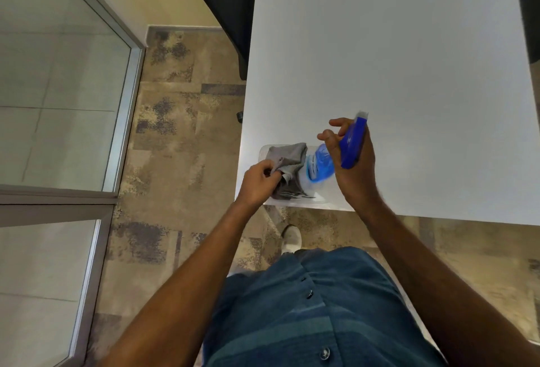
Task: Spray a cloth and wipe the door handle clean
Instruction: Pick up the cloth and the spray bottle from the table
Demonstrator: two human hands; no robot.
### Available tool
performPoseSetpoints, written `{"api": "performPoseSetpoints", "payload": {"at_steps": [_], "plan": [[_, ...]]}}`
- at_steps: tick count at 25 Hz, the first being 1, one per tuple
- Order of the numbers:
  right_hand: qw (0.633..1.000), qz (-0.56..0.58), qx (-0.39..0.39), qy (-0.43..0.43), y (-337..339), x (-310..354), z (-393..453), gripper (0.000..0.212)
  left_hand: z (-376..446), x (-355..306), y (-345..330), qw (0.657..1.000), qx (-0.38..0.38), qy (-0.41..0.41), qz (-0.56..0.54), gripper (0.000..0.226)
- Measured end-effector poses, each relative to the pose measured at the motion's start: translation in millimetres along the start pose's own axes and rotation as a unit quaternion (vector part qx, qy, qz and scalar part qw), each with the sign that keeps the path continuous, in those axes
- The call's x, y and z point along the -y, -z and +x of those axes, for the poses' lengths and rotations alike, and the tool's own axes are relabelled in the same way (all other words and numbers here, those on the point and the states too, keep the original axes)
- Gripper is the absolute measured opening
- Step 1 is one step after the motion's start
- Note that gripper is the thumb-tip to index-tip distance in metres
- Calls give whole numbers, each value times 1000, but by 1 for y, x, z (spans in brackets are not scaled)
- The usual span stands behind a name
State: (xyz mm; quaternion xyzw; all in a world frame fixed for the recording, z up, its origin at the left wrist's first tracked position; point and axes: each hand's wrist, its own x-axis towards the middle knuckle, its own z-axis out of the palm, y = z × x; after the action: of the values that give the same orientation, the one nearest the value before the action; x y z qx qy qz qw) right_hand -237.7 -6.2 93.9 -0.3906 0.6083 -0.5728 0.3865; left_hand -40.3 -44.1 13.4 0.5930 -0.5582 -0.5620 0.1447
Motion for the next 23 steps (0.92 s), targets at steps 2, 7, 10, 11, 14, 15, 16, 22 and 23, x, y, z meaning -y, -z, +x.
{"api": "performPoseSetpoints", "payload": {"at_steps": [2,7,10,11,14,15,16,22,23], "plan": [[1000,1,-1,15,4,18,2,23,-13,-10,11,991,-11,9,-131,15],[999,-20,4,41,6,67,-4,10,-51,-57,50,927,-13,5,-374,39],[996,-43,8,74,1,93,-13,30,-78,-85,75,861,-21,4,-507,37],[996,-47,13,79,-3,100,-16,41,-84,-90,82,839,-22,1,-544,37],[995,-61,39,73,-19,115,-24,48,-102,-97,106,801,-3,-35,-598,44],[994,-67,50,72,-24,117,-27,47,-107,-99,112,790,11,-44,-612,49],[992,-78,63,76,-31,119,-30,45,-114,-102,118,781,18,-46,-623,49],[972,-129,178,79,-78,125,-57,35,-160,-98,153,760,-14,-39,-649,44],[972,-121,187,75,-87,127,-63,40,-168,-94,162,762,-25,-42,-646,42]]}}
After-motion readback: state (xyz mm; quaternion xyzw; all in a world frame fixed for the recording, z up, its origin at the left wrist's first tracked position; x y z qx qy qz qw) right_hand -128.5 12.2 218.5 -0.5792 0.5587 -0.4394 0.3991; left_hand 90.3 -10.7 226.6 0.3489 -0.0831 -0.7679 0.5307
